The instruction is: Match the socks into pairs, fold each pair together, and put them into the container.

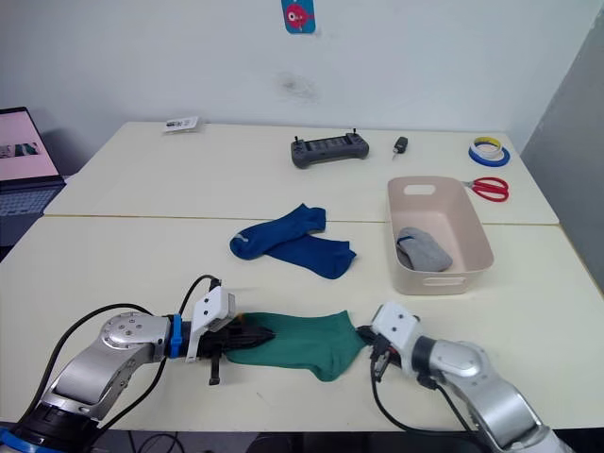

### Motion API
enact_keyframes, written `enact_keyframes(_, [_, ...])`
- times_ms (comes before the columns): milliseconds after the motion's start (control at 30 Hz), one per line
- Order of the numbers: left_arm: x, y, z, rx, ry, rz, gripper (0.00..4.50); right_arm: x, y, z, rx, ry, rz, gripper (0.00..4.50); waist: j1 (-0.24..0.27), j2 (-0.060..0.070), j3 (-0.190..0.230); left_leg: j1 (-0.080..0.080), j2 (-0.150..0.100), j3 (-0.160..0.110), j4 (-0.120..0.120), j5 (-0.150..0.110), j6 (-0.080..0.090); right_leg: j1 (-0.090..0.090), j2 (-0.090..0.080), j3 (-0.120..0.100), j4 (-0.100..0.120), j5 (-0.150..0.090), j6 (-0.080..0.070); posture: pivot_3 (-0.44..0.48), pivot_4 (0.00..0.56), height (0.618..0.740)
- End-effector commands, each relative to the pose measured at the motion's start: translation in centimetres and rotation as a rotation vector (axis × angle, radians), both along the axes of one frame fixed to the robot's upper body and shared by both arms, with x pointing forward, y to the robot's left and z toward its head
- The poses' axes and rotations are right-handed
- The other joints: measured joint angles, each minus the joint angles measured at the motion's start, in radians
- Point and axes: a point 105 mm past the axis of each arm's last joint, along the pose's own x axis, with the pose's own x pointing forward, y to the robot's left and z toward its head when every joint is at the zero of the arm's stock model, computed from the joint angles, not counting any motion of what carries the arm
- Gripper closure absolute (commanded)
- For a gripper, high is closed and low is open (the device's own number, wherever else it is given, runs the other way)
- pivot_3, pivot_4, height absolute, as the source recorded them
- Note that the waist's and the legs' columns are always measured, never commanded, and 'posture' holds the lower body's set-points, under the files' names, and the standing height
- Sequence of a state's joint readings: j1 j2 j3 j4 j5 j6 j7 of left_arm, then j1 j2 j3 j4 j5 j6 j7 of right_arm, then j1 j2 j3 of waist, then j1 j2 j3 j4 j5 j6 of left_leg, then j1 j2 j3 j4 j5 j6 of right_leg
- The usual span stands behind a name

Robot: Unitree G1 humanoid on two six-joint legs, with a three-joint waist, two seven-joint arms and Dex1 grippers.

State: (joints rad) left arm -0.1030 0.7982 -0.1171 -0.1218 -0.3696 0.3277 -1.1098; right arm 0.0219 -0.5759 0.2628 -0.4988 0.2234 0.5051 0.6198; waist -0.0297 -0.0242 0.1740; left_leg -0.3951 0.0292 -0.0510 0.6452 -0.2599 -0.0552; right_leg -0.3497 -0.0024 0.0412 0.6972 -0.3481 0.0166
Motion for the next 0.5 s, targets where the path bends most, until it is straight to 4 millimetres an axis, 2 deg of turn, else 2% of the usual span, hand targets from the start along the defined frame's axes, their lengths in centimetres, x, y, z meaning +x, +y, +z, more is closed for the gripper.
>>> enact_keyframes(33, [-0.2,-0.9,2.6,-0.059,-0.034,-0.039,4.5,-1.0,2.0,4.8,0.141,-0.12,0.111,4.46,-0.003,0.0,0.0,-0.001,0.0,0.0,0.0,0.0,0.0,-0.001,0.0,0.0,0.0,0.0,0.0,0.0,0.15,0.74])
enact_keyframes(100, [-0.4,-1.5,4.0,-0.069,-0.048,-0.083,4.5,-1.5,2.7,5.4,0.151,-0.119,0.161,4.46,-0.002,0.0,0.001,-0.003,0.0,-0.001,0.0,0.0,0.0,-0.002,0.0,0.0,0.001,0.0,0.0,0.0,0.15,0.74])
enact_keyframes(200, [-0.4,-2.2,4.6,-0.063,-0.049,-0.116,4.5,-1.6,4.2,5.0,0.138,-0.1,0.236,4.46,-0.002,0.0,0.001,-0.003,0.0,-0.001,0.001,0.0,0.0,-0.002,0.0,-0.001,0.0,0.0,0.0,0.0,0.15,0.74])
enact_keyframes(300, [-0.1,-2.3,4.0,-0.032,-0.05,-0.123,4.5,-1.6,5.8,3.7,0.09,-0.065,0.317,4.46,-0.004,0.0,0.001,-0.002,0.0,-0.001,0.0,0.0,0.0,-0.002,0.001,0.0,0.0,0.0,0.0,0.0,0.15,0.74])
enact_keyframes(400, [0.0,-1.4,2.6,0.03,-0.046,-0.111,4.5,-1.1,7.2,1.4,0.018,-0.024,0.363,4.46,-0.005,0.0,0.001,-0.002,0.0,-0.001,0.0,0.0,0.0,-0.003,0.002,0.0,0.0,0.0,0.0,0.0,0.15,0.74])
enact_keyframes(500, [0.0,0.0,1.3,0.081,-0.024,-0.082,4.5,-1.2,7.3,-0.7,-0.055,0.026,0.378,4.46,-0.002,0.0,0.001,-0.003,0.0,-0.001,0.0,0.0,0.0,-0.003,0.002,0.0,0.0,0.0,0.0,0.0,0.15,0.74])
